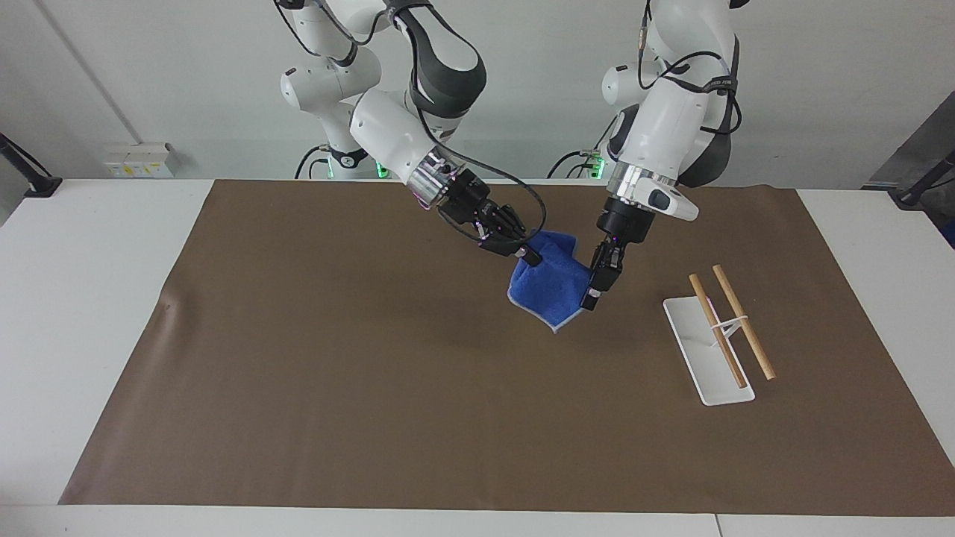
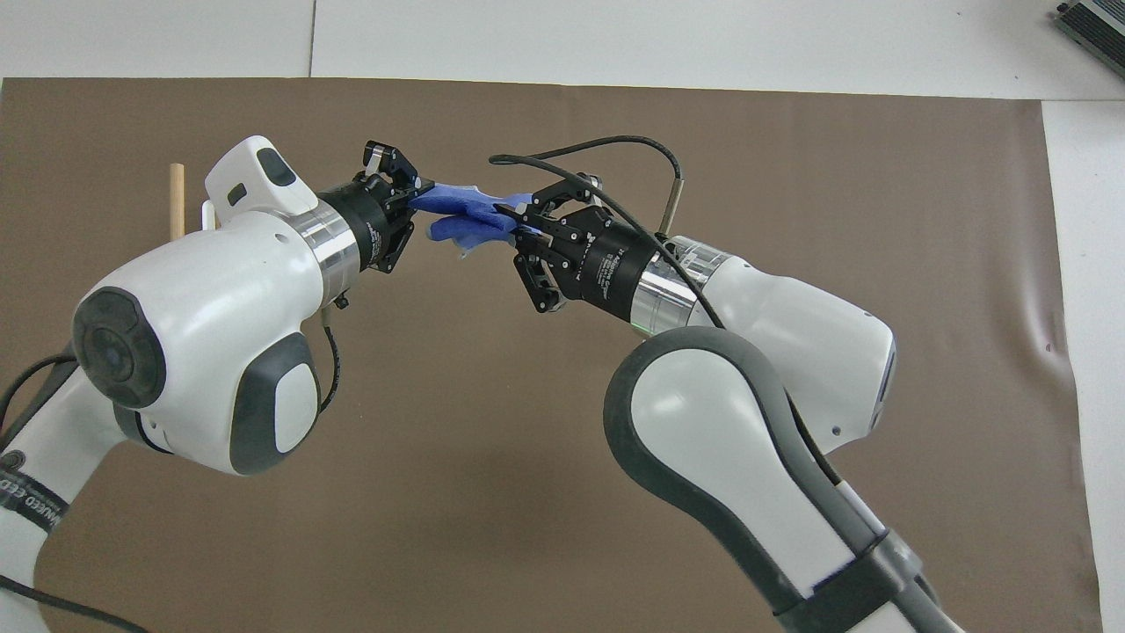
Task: Right arm passes towel to left arm to hang
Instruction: 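Grasp the towel's free end with the left gripper, then open the right gripper and withdraw while the left gripper carries the towel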
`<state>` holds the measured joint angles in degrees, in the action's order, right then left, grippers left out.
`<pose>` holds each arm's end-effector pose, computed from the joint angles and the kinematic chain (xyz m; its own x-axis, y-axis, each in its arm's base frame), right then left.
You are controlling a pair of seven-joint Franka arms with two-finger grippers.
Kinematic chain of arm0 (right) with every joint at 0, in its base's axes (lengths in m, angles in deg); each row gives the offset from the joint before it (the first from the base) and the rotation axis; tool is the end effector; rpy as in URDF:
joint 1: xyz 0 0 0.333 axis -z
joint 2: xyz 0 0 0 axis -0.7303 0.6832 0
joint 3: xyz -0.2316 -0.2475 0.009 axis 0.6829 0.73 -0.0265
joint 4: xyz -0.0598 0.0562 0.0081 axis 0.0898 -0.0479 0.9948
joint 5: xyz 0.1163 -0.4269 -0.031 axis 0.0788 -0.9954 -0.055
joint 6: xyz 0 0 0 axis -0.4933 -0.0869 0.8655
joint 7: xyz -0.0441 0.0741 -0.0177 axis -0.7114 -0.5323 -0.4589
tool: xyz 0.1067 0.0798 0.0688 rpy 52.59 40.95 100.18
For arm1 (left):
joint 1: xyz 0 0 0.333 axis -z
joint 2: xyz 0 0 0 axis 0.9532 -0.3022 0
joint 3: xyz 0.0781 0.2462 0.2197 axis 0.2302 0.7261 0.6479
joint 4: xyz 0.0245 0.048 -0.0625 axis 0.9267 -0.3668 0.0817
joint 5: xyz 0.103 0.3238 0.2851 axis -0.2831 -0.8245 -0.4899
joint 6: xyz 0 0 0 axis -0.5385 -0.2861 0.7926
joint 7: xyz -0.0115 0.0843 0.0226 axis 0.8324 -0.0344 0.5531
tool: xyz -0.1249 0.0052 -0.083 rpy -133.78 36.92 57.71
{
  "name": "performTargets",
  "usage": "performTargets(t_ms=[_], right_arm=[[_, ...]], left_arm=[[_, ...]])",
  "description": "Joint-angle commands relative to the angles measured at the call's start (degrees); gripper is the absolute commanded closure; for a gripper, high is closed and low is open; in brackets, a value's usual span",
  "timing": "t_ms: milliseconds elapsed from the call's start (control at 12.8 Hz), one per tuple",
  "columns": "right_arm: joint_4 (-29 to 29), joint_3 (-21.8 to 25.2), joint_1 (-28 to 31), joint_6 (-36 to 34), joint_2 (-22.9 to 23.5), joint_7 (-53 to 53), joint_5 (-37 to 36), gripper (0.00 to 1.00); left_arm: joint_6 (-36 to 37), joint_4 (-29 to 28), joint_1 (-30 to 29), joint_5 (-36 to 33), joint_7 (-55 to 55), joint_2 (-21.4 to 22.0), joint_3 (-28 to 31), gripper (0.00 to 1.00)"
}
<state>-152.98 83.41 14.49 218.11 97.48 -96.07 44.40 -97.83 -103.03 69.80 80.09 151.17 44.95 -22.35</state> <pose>0.6195 0.3772 0.4860 0.1960 -0.5842 -0.7876 -0.8548 0.2918 -0.4292 0.6294 -0.2931 0.4757 0.3958 0.9064 -0.1480 0.7315 -0.2137 0.6475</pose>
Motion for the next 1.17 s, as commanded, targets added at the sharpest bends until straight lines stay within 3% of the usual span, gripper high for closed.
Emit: performTargets(t_ms=[0,78,234,701,1091], right_arm=[[-0.23,-0.19,0.07,1.03,-0.04,-0.27,1.19,1.0],[-0.23,-0.19,0.07,1.03,-0.04,-0.18,1.19,1.0],[-0.23,-0.11,0.25,1.12,-0.04,2.35,0.4,0.01],[-6.19,0.42,2.7,4.9,-1.0,29.66,-4.33,0.0],[-9.9,0.42,8.58,1.23,-1.45,38.04,-27.67,0.0]], left_arm=[[-0.09,0.4,-1.52,0.7,-3.13,-0.34,-0.23,1.0],[-0.09,0.49,-2.05,0.7,-4.63,-0.43,-0.23,1.0],[0.08,0.4,-2.84,0.7,-6.65,-0.34,0.47,1.0],[0.17,0.14,-3.11,0.7,-13.77,-0.34,8.02,1.0],[5.6,-0.57,-3.46,0.7,-18.34,0.18,16.27,1.0]])
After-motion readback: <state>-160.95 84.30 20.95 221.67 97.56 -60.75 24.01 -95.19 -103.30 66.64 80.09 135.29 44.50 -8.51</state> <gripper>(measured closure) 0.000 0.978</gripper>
